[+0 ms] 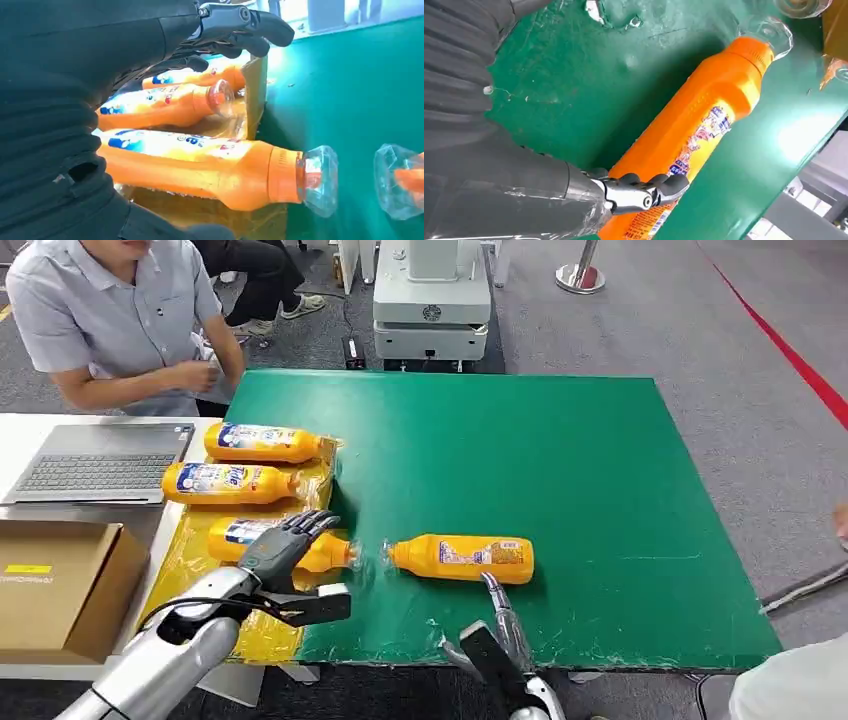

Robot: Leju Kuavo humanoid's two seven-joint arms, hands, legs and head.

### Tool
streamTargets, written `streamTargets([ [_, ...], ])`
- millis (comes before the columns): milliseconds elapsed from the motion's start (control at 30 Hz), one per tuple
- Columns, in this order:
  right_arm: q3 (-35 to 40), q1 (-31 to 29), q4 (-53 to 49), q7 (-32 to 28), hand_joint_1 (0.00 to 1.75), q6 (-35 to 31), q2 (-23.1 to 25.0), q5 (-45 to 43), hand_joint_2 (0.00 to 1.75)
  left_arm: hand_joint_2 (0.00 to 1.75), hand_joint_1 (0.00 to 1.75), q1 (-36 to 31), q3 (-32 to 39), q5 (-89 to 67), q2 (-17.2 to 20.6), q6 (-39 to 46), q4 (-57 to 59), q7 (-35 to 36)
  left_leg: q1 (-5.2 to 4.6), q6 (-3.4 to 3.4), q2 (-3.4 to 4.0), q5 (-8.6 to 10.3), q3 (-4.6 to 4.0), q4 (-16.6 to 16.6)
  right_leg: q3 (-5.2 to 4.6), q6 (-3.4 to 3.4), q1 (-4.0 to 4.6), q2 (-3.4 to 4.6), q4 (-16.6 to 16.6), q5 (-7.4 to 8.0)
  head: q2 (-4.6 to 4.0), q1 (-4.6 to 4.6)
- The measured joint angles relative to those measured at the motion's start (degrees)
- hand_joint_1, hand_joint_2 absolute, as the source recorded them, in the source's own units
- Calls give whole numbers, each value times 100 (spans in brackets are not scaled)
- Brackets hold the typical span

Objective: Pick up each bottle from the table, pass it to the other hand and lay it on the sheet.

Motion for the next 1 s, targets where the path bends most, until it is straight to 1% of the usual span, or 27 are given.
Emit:
streamTargets([
  [133, 37, 51, -209, -127, 0, -406, -42, 299, 175, 175, 0, 599, 326, 551, -39, 160, -457, -520, 0, 0, 0, 0, 0, 0, 0, 0, 0, 0, 0, 0, 0, 22],
  [200, 120, 77, -363, -136, 0, -707, -94, 549, 175, 175, 0, 903, 433, 793, -127, 228, -641, -696, 0, 0, 0, 0, 0, 0, 0, 0, 0, 0, 0, 0, 0, 17],
  [233, 171, 88, -435, -114, 0, -913, -149, 736, 175, 175, 0, 1034, 482, 913, -206, 263, -718, -786, 0, 0, 0, 0, 0, 0, 0, 0, 0, 0, 0, 0, 0, 11],
  [300, 295, 101, -616, 63, 0, -1649, -367, 1494, 175, 175, 0, 1321, 625, 1264, -456, 391, -888, -1043, 0, 0, 0, 0, 0, 0, 0, 0, 0, 0, 0, 0, 0, 4],
  [333, 310, 97, -684, 107, 0, -1871, -443, 1735, 175, 175, 0, 1402, 647, 1362, -531, 418, -931, -1117, 0, 0, 0, 0, 0, 0, 0, 0, 0, 0, 0, 0, 0, 6],
  [400, 304, 96, -726, 265, 0, -2084, -588, 1950, 175, 175, 0, 1446, 647, 1459, -652, 446, -949, -1207, 0, 0, 0, 0, 0, 0, 0, 0, 0, 0, 0, 0, 0, 33],
  [500, 203, 57, -721, 667, 0, -2234, -923, 2699, 175, 175, 0, 1495, 696, 1866, -938, 518, -951, -1492, 0, 0, 0, 0, 0, 0, 0, 0, 0, 0, 0, 0, 0, 9],
  [567, -84, -66, -677, 912, 0, -2256, -1141, 3293, 175, 175, 0, 1551, 698, 2312, -1196, 523, -953, -1710, 0, 0, 0, 0, 0, 0, 0, 0, 0, 0, 0, 0, 0, 2],
  [667, -629, -449, -309, 973, 0, -2258, -1351, 3834, 175, 175, 0, 1603, 628, 2796, -1447, 549, -908, -1933, 0, 0, 0, 0, 0, 0, 0, 0, 0, 0, 0, 0, 0, 31],
  [700, -741, -550, -205, 968, 0, -2258, -1393, 3849, 175, 175, 0, 1601, 599, 2849, -1469, 566, -897, -1957, 0, 0, 0, 0, 0, 0, 0, 0, 0, 0, 0, 0, 0, 37],
  [767, -802, -625, -155, 953, 0, -2258, -1421, 3904, 175, 175, 0, 1599, 582, 2879, -1475, 588, -868, -1974, 0, 0, 0, 0, 0, 0, 0, 0, 0, 0, 0, 0, 0, -18],
  [800, -802, -627, -142, 957, 0, -2258, -1405, 3961, 175, 175, 0, 1600, 582, 2897, -1475, 597, -862, -1983, 0, 0, 0, 0, 0, 0, 0, 0, 0, 0, 0, 0, 0, -31],
  [1000, -802, -629, -134, 966, 0, -2258, -1403, 3984, 175, 175, 0, 1600, 582, 2903, -1475, 597, -860, -1985, 0, 0, 0, 0, 0, 0, 0, 0, 0, 0, 0, 0, 0, -29],
])
